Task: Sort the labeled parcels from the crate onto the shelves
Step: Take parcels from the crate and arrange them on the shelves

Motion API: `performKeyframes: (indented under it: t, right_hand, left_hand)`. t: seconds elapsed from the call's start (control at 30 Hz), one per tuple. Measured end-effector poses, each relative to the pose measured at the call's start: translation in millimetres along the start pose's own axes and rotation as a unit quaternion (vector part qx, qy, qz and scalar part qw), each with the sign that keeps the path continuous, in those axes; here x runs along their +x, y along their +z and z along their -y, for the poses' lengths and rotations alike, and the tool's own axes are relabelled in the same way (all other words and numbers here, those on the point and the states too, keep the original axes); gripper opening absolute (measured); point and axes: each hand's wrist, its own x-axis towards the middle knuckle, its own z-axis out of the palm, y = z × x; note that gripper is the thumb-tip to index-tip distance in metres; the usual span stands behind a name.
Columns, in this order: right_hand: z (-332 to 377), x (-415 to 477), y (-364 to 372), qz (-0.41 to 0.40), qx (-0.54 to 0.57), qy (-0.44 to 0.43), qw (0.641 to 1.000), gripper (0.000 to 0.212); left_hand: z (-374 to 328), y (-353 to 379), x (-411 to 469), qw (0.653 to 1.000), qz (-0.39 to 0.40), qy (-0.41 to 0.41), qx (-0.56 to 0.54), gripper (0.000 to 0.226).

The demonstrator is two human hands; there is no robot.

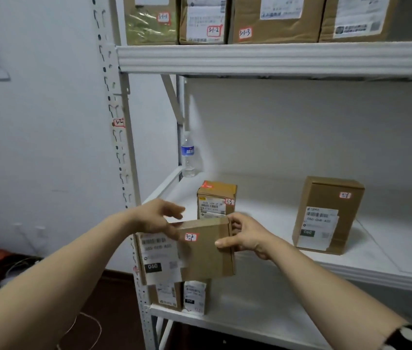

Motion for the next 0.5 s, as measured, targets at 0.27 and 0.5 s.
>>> performKeyframes:
  t: [0.27,0.5]
  right_hand:
    - [63.7,68.1,-4.2,-0.123,-0.080,-0.118,0.982,0.026]
    - [47.3,124.5,-19.1,-0.080,-0.508,0.019,0.857,0.105]
  left_hand:
    - [30.4,-36.2,17.8,0.992,-0.005,0.008,0.126,0.043]
    - [41.0,-55.4,34.9,0.980,-0.086,0.016,0.179,0.062]
